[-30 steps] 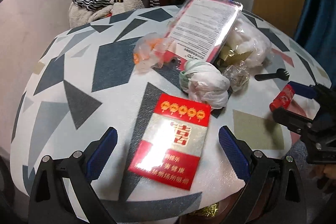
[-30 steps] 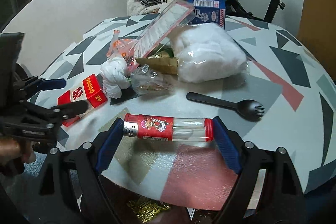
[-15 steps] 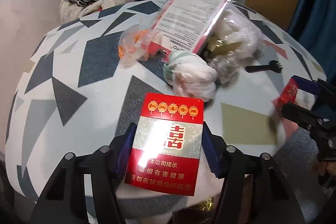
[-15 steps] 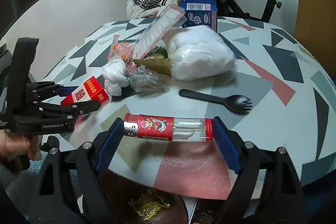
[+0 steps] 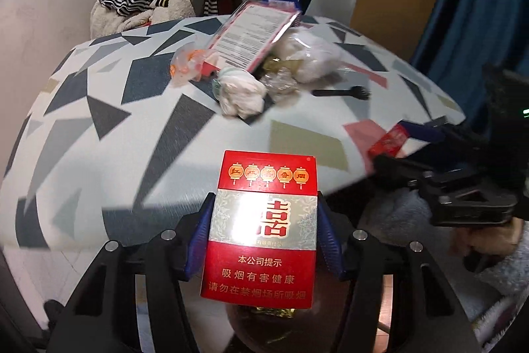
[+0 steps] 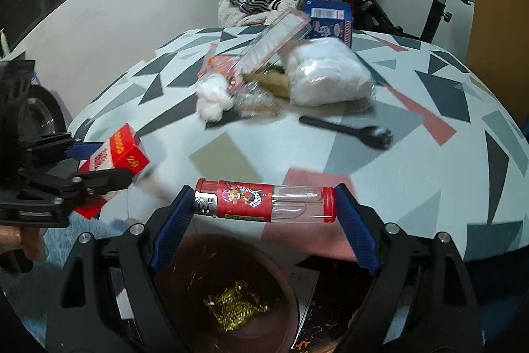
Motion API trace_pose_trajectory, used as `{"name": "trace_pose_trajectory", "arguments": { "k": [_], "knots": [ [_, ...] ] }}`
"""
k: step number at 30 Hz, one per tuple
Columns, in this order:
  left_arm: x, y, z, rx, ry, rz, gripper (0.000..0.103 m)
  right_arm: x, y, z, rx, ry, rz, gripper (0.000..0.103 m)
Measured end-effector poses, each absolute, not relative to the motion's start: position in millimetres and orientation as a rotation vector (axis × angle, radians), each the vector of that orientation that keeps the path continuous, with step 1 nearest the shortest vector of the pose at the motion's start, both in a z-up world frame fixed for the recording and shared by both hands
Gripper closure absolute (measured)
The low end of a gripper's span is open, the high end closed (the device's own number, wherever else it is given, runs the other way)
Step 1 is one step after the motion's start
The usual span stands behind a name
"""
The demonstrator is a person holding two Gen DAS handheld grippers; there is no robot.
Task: Collect trash
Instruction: 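Grasp the red cigarette pack with the left gripper while the right gripper carries the lighter to the bin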
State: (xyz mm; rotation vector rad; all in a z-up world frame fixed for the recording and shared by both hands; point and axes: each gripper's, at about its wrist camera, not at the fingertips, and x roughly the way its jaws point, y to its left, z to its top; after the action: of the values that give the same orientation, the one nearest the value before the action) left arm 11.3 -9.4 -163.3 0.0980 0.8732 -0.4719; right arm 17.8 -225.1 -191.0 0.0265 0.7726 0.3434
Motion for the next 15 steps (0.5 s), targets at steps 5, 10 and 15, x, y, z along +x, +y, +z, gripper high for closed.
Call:
{"name": "trace_pose_trajectory", "arguments": {
  "k": [5, 10, 15],
  "knots": [
    [-23.4, -6.3, -168.4, 0.094, 0.851, -0.474, 0.047, -1.0, -211.0, -214.6, 0.014, 0.832, 0.383, 0.019],
    [-35.2, -2.7, -180.7, 0.099, 0.857, -0.461, 0.047, -10.5, -185.1, -242.5, -0.099, 0.883, 0.437, 0.019],
    [-34.6, 4.9, -187.1, 0.066, 0.852, -0.435, 0.047, -4.7, -163.8, -278.3, -0.161, 0.986, 0.474, 0.019]
  ]
}}
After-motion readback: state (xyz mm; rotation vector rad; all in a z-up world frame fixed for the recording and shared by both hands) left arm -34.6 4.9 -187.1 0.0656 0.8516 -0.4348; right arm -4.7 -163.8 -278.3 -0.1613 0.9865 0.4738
